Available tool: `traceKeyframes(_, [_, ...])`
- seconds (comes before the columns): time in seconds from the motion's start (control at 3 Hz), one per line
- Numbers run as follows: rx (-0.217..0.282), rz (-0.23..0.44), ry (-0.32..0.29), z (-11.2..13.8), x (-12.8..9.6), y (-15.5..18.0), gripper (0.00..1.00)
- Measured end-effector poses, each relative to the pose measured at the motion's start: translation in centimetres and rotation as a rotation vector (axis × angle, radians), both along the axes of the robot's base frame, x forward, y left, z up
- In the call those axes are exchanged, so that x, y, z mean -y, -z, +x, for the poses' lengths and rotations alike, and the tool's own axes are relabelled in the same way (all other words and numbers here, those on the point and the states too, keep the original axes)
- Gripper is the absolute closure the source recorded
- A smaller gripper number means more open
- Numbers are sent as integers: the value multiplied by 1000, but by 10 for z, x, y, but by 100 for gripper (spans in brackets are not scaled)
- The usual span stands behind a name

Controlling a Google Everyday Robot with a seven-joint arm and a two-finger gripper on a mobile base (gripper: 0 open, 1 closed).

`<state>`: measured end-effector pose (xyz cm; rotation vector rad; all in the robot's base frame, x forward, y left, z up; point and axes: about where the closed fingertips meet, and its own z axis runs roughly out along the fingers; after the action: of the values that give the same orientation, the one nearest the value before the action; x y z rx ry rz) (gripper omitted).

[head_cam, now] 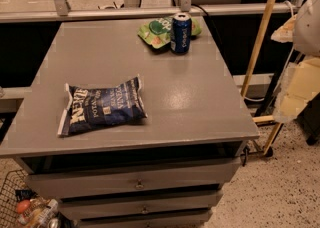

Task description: Pick blue chip bag

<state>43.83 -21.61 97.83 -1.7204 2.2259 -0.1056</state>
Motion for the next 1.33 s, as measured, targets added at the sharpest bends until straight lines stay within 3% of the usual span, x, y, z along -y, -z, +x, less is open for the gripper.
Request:
traceKeyframes(0.33, [0,0,0,0,0,0,0])
traceKeyframes(0.67, [-17,39,-92,34,-28,13,0])
traceKeyframes(1.0, [-48,112,-242,85,-84,36,0])
traceKeyframes(1.33, [-102,202,-447,126,-175,68,0])
